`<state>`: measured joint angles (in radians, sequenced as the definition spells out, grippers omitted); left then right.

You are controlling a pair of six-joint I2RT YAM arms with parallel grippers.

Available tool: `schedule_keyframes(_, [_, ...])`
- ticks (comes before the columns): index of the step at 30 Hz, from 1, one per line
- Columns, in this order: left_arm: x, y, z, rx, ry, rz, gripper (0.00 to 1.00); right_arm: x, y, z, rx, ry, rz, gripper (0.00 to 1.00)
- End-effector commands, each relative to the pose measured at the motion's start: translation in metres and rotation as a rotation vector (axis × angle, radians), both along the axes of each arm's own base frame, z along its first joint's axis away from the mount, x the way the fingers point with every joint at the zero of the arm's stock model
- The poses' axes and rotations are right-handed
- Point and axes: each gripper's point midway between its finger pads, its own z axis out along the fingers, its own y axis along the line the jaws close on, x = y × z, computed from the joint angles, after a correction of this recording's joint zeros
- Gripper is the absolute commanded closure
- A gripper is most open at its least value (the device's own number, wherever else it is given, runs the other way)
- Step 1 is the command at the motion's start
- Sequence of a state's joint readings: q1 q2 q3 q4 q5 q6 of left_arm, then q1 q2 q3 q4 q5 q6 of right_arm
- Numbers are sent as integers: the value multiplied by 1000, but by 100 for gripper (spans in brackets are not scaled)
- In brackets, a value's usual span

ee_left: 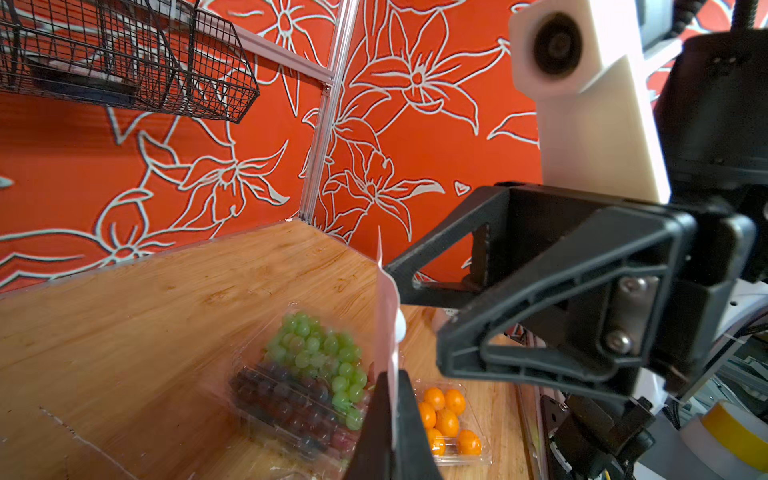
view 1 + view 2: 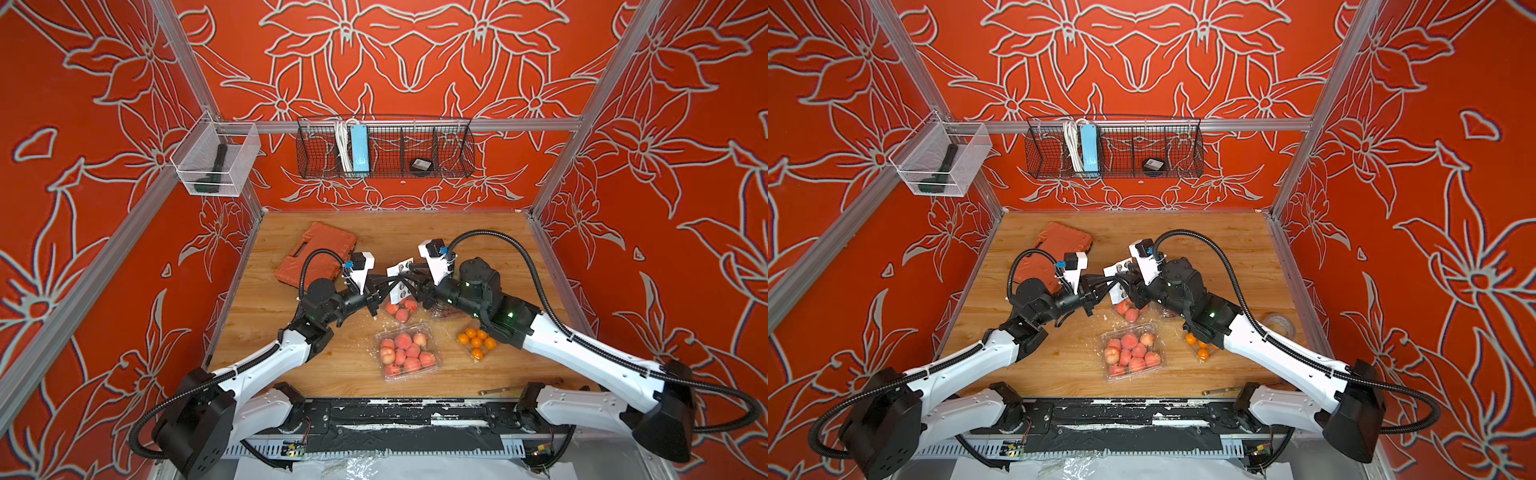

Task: Label fruit boxes
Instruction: Tear off the label from the label sticker.

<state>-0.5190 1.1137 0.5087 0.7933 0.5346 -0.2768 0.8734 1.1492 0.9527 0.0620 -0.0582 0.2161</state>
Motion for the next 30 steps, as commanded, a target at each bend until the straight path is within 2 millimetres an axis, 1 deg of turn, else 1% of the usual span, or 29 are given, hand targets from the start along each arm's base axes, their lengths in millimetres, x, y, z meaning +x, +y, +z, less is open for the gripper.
schedule_keyframes(1, [-4, -3, 10, -9, -23, -19, 100, -1, 5, 23, 29, -50, -11, 61])
schedule_keyframes(3, [-5, -2, 11, -14, -28, -17, 100, 1, 7, 22, 9, -51, -25, 64])
schedule_keyframes(7, [-8, -2, 13, -20, -34, -20, 100, 11, 3, 12, -45, -38, -95, 70])
schedule_keyframes(13, [-8, -1, 13, -17, -38, -15, 100, 14, 3, 7, -50, -23, -112, 78])
schedule_keyframes(15, [-10, -3, 12, -16, -39, -25, 100, 14, 2, 8, -51, -31, -111, 84])
schedule_keyframes(18, [-11, -3, 12, -13, -41, -24, 100, 8, 7, 10, -29, -43, -66, 100])
schedule_keyframes(21, [-11, -2, 13, -14, -44, -17, 100, 5, 5, 11, -23, -44, -61, 100])
schedule_keyframes(25, [-12, -1, 14, -19, -43, -18, 100, 7, -8, 8, -46, -50, -109, 100])
schedule_keyframes(30, [-9, 1, 13, -13, -38, 4, 100, 0, -19, 10, -36, -64, -119, 100])
